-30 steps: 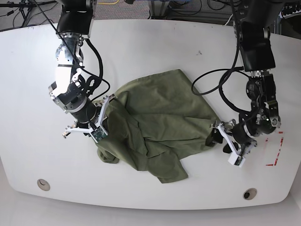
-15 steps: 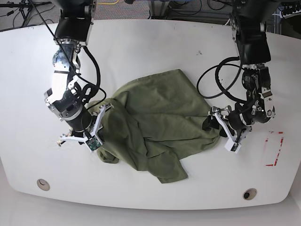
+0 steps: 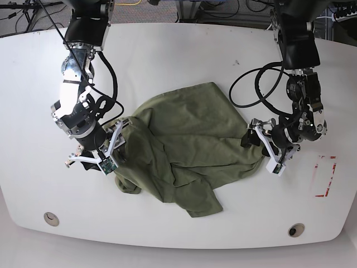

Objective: Fold the T-shirt properly
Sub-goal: 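Release the left gripper and lift it away from the shirt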

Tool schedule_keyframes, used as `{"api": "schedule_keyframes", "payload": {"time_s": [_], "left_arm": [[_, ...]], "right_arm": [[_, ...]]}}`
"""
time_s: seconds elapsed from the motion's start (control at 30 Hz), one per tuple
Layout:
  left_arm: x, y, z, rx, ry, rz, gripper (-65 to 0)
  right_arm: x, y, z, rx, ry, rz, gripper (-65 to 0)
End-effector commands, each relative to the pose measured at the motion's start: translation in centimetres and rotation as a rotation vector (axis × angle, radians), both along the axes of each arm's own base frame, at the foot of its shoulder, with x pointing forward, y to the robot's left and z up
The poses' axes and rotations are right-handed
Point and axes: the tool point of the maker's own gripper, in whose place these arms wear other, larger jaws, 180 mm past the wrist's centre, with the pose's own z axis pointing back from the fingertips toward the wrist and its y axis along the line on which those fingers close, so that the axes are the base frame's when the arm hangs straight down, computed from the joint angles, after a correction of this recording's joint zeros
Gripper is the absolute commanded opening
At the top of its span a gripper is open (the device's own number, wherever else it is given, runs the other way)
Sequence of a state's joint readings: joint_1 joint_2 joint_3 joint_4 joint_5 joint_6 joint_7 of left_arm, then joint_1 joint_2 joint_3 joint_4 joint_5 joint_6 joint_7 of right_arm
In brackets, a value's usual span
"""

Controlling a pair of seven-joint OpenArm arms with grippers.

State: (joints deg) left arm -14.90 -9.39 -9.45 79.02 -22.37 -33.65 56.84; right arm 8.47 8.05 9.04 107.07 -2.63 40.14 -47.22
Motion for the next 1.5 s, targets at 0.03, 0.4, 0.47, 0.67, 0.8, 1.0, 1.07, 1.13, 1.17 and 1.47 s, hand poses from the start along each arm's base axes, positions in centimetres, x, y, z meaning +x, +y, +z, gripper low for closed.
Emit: {"api": "schedule_keyframes", "payload": {"time_s": [0.03,0.4,0.47,0.67,0.8,1.0,1.07,1.13,1.17,1.47], "left_arm": [[1.8,0.0,2.2,-0.025,-0.076,0.004,-20.7],[1.4,-1.1,0.5,-0.033,-0.027,-0.022,-21.7],[1.4,-1.3,0.5,-0.033,-0.026,-0.027,-21.7],[1.5,-1.4,0.6,-0.034,-0.033,-0.029,-21.9],[1.3,-1.2,0.6,-0.04,-0.037,-0.02,-21.7],[1.1,-0.6,0.8,-0.038,-0.042,-0.001,-21.5],[1.0,-0.1,0.9,-0.038,-0.046,0.014,-21.3],[0.2,2.8,1.2,-0.035,-0.058,0.092,-21.0],[0.1,3.1,1.2,-0.034,-0.059,0.1,-21.0],[-1.6,6.1,0.1,0.006,-0.033,0.14,-21.7]], "right_arm": [[-0.9,-0.5,0.6,0.013,-0.022,-0.013,-38.4],[-2.7,-4.5,-0.6,0.027,0.004,-0.129,-37.3],[-2.7,-4.8,-1.0,0.031,0.013,-0.139,-37.0],[-2.2,-5.8,-2.8,0.065,0.054,-0.168,-34.6],[-0.5,-6.2,-4.1,0.112,0.079,-0.181,-30.0],[0.4,-4.5,-4.8,0.129,0.1,-0.14,-27.2],[0.3,-3.2,-4.8,0.123,0.103,-0.109,-26.6],[0.4,1.9,-3.4,0.114,0.073,0.017,-25.2],[0.5,2.5,-3.2,0.115,0.066,0.034,-25.3],[3.6,6.6,-2.0,0.16,0.022,0.148,-27.3]]}}
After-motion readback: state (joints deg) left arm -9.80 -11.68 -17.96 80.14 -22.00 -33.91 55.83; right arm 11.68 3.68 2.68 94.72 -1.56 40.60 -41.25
